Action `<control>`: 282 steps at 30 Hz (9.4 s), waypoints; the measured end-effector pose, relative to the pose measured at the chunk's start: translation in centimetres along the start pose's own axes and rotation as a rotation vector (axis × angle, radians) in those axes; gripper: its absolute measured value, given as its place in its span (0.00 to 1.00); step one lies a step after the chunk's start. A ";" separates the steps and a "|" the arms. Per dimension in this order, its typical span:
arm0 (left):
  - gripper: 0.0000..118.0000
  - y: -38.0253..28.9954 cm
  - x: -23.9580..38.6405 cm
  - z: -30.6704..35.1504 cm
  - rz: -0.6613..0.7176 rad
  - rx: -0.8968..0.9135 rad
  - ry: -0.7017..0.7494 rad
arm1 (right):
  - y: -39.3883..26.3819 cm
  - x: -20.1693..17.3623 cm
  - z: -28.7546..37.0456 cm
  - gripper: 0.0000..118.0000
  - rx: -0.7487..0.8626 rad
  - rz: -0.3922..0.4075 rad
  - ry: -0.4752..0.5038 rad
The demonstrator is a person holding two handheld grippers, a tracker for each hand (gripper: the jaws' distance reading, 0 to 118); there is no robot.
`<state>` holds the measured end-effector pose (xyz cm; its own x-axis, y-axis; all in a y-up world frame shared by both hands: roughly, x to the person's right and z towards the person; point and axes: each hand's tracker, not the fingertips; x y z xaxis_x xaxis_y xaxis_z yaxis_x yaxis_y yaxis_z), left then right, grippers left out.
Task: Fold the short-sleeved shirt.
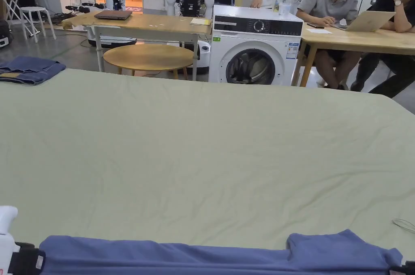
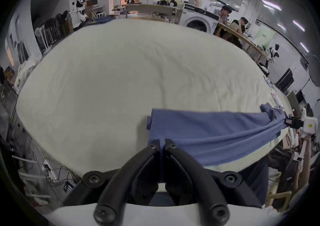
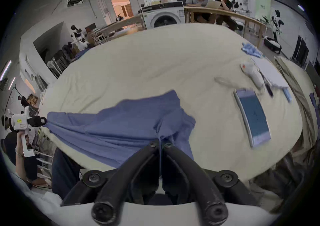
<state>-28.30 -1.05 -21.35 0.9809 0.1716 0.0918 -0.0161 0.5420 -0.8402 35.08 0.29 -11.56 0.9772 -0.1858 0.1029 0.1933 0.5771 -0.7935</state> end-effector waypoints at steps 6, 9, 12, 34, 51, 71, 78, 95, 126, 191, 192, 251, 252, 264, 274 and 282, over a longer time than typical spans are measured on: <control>0.00 -2.3 0.7 -0.4 -0.036 -0.027 0.021 | -2.2 0.3 -0.5 0.00 -0.026 0.010 -0.029; 0.06 -2.2 0.8 -0.6 -0.034 0.006 0.020 | -1.9 0.0 -0.9 0.14 -0.017 0.034 -0.041; 0.73 -1.7 1.2 0.4 -0.050 0.069 0.046 | -1.6 -1.0 -0.1 0.61 0.025 0.121 -0.156; 0.00 6.3 15.4 8.3 -0.153 0.868 0.068 | 7.4 -21.9 2.6 0.00 0.922 0.141 -0.118; 0.26 3.5 -9.2 -0.1 0.434 0.181 -0.633 | 6.6 -24.3 0.2 0.00 0.861 0.203 -0.071; 0.08 -0.5 -6.0 -11.0 0.469 -0.214 -0.708 | 5.6 -26.3 -1.4 0.00 0.792 0.229 -0.060; 0.05 0.5 -9.9 -7.5 0.526 -0.139 -0.698 | 5.8 -25.2 -1.1 0.00 0.808 0.191 -0.089; 0.00 0.9 -14.8 -3.4 0.620 -0.025 -0.603 | 5.8 -24.9 -1.8 0.00 0.799 0.141 -0.044; 0.01 0.4 -7.8 -10.5 0.518 -0.221 -0.786 | 5.8 -24.1 -2.8 0.00 0.753 0.156 -0.056; 0.00 -6.1 21.4 -9.6 -0.176 0.227 -0.318 | 2.2 -16.6 -0.7 0.00 0.751 -0.014 -0.059; 0.00 -6.1 21.5 -9.4 -0.152 0.217 -0.366 | 2.2 -16.6 -0.7 0.00 0.753 -0.016 -0.061; 0.05 2.1 -4.4 -0.5 0.479 0.057 -0.705 | 3.3 -21.1 -1.7 0.00 0.721 0.061 0.023; 0.05 2.6 -2.7 -0.3 0.446 0.054 -0.722 | 3.3 -21.0 -1.6 0.00 0.723 0.059 0.025; 0.08 3.7 19.5 -9.2 0.174 -0.156 -0.708 | 1.4 -17.8 1.5 0.00 0.752 0.057 -0.030; 0.53 3.5 22.1 -9.1 0.211 -0.034 -0.869 | 0.4 -14.9 2.8 0.00 0.762 0.027 -0.083; 0.00 -1.6 26.4 -5.7 -0.421 0.314 -0.492 | 0.7 -14.6 2.6 0.00 0.774 -0.012 -0.065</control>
<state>-1.29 -2.14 -20.61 0.7164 0.2062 0.6665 0.2170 0.8420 -0.4938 21.15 5.43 -12.08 0.9732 -0.1626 0.1628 0.1872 0.9709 -0.1492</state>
